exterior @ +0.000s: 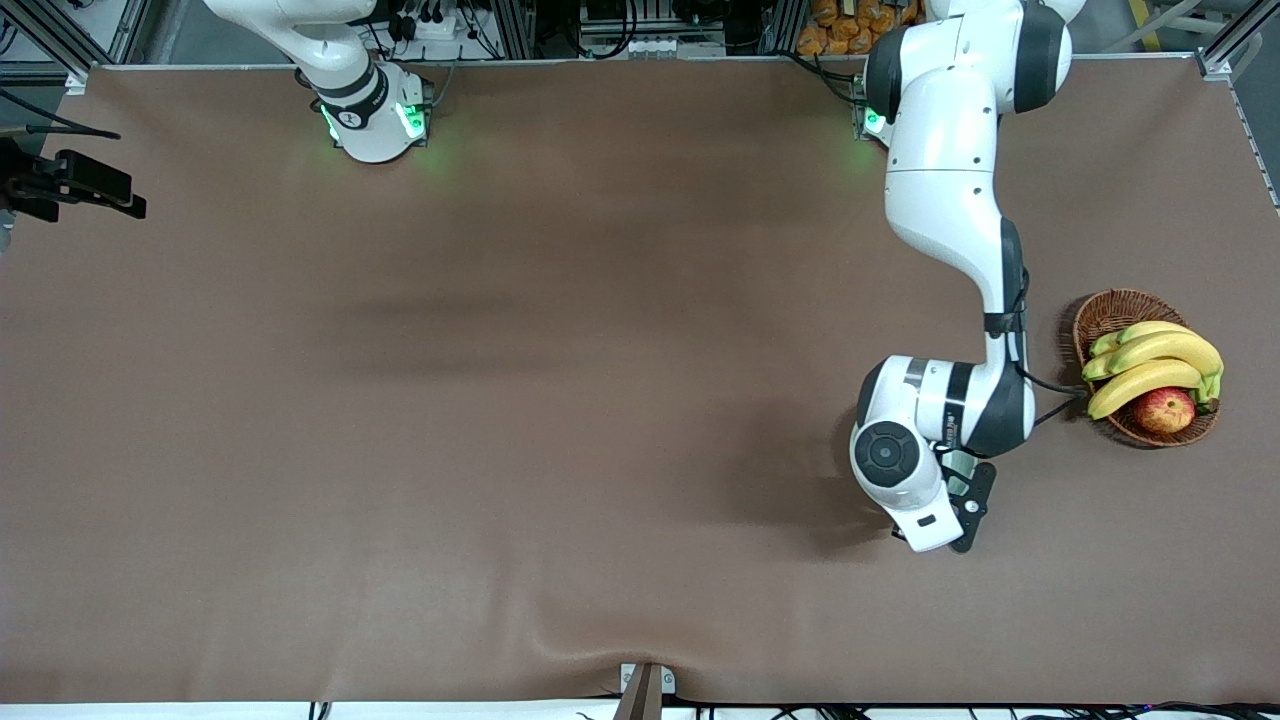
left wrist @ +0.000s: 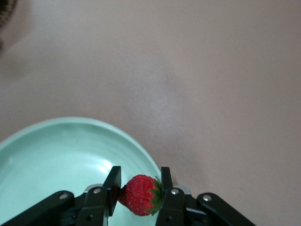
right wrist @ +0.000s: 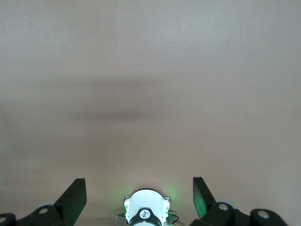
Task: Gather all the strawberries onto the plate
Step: 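Carry the strawberry to the plate and open the left gripper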
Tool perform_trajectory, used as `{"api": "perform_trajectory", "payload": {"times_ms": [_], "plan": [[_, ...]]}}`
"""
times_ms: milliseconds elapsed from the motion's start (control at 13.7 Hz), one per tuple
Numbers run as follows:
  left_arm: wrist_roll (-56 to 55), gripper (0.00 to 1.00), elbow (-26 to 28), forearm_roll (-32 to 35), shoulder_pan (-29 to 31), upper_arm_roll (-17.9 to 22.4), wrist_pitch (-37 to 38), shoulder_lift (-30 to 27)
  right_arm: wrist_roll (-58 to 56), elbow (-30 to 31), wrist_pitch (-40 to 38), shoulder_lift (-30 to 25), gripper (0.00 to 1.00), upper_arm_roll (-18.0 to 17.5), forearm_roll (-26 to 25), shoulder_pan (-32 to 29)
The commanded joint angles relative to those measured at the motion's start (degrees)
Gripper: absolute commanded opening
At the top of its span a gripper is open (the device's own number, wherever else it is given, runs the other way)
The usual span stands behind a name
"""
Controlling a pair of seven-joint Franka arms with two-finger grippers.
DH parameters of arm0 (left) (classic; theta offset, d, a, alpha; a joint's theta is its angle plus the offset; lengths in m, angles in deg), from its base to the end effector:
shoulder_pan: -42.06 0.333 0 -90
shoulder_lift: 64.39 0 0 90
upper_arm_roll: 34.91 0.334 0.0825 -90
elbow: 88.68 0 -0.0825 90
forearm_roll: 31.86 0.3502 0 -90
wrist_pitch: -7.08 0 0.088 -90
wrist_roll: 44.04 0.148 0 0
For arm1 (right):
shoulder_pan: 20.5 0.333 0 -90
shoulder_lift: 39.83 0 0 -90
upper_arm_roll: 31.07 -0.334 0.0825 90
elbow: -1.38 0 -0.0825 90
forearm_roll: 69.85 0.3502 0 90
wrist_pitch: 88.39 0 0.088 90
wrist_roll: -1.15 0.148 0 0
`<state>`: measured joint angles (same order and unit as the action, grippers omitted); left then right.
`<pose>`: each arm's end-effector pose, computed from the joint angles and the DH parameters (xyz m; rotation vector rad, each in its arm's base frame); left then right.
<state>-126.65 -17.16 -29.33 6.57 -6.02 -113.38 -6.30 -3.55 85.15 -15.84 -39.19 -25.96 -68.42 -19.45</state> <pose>0.7082 -0.1700 0.1802 -2.3371 -1.4378 -0.4082 0.4815 -0.0297 0.6194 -3.0861 -0.0248 0.3168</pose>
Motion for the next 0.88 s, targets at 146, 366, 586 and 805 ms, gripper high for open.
{"api": "perform_trajectory", "payload": {"times_ms": [146, 366, 586, 805], "plan": [[8.0, 0.96, 6.9, -1.7, 0.6, -0.2, 0.6, -7.4, 0.0, 0.5, 1.2, 0.1, 1.0, 0.1, 0.1, 0.1], [8.2, 1.0, 8.6, -2.0, 0.1, -0.2, 0.6, -10.4, -0.1, 0.5, 1.4, 0.1, 1.0, 0.1, 0.1, -0.1], [11.1, 1.0, 11.2, -2.0, 0.3, -0.3, 0.6, -15.4, -0.1, 0.6, 1.4, 0.1, 1.0, 0.1, 0.1, -0.2], [21.5, 1.0, 12.2, -5.1, 1.6, -0.9, 0.6, -20.6, -0.1, 0.5, 1.4, -0.3, 1.0, 0.1, 0.1, -0.2]]}}
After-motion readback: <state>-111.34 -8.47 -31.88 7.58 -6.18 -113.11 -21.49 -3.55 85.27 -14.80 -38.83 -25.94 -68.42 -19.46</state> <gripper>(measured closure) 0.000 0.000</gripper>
